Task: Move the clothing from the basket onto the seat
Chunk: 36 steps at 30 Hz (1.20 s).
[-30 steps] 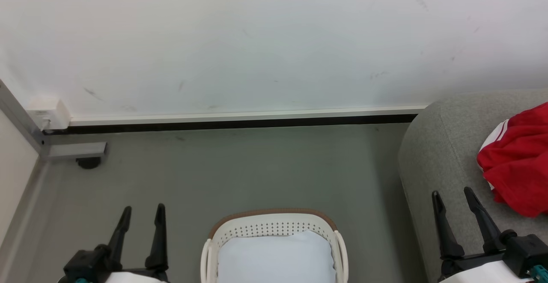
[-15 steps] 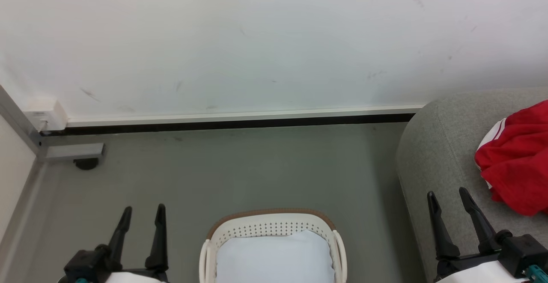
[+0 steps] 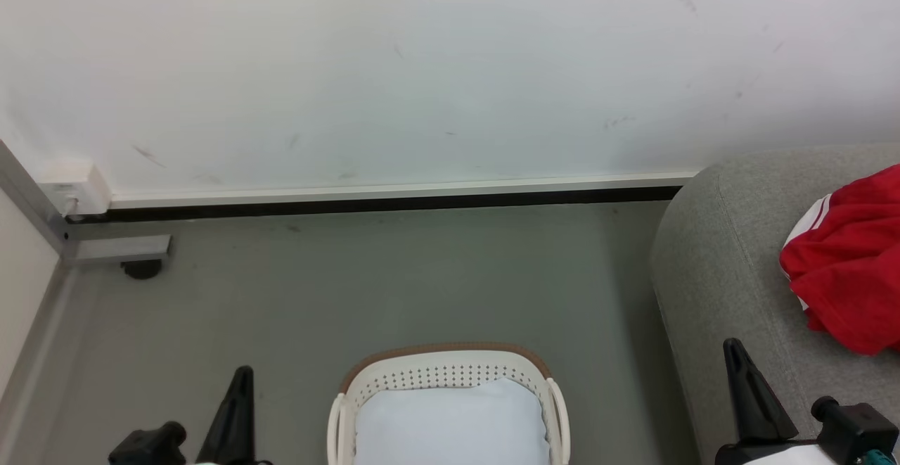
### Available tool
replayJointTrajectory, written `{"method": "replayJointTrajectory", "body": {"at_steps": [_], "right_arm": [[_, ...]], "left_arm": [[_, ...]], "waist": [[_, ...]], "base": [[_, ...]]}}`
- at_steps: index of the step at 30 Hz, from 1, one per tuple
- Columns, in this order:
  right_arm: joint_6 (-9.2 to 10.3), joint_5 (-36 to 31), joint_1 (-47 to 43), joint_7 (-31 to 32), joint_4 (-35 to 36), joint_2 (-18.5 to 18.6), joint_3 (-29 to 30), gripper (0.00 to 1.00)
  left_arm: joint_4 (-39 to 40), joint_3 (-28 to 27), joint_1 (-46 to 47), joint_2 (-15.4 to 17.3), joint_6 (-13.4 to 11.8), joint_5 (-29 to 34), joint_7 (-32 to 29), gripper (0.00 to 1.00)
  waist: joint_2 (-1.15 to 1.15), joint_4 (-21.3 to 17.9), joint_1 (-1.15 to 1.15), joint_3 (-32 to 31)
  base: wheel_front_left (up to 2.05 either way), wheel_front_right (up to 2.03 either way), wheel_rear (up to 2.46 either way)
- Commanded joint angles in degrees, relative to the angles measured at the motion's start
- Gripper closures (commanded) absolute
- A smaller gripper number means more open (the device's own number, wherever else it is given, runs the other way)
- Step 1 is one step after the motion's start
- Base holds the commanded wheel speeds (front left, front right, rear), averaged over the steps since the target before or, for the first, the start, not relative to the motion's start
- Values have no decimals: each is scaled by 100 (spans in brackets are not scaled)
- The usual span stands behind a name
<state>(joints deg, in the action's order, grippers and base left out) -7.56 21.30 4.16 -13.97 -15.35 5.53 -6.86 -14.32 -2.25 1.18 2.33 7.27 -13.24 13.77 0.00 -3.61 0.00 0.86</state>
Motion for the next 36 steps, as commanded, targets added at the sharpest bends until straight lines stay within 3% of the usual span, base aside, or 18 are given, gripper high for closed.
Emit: {"method": "replayJointTrajectory", "body": {"at_steps": [1, 36], "right_arm": [[1, 303, 83, 66, 90, 20, 73, 100], [4, 3159, 155, 840, 122, -55, 545, 100]], "left_arm": [[75, -50, 119, 20, 2, -361, -77, 100], [88, -194, 283, 42, 12, -3480, -867, 100]], "waist": [[0, 7, 0, -1], [0, 108, 0, -20]], "base": [[0, 0, 0], [0, 0, 0]]}}
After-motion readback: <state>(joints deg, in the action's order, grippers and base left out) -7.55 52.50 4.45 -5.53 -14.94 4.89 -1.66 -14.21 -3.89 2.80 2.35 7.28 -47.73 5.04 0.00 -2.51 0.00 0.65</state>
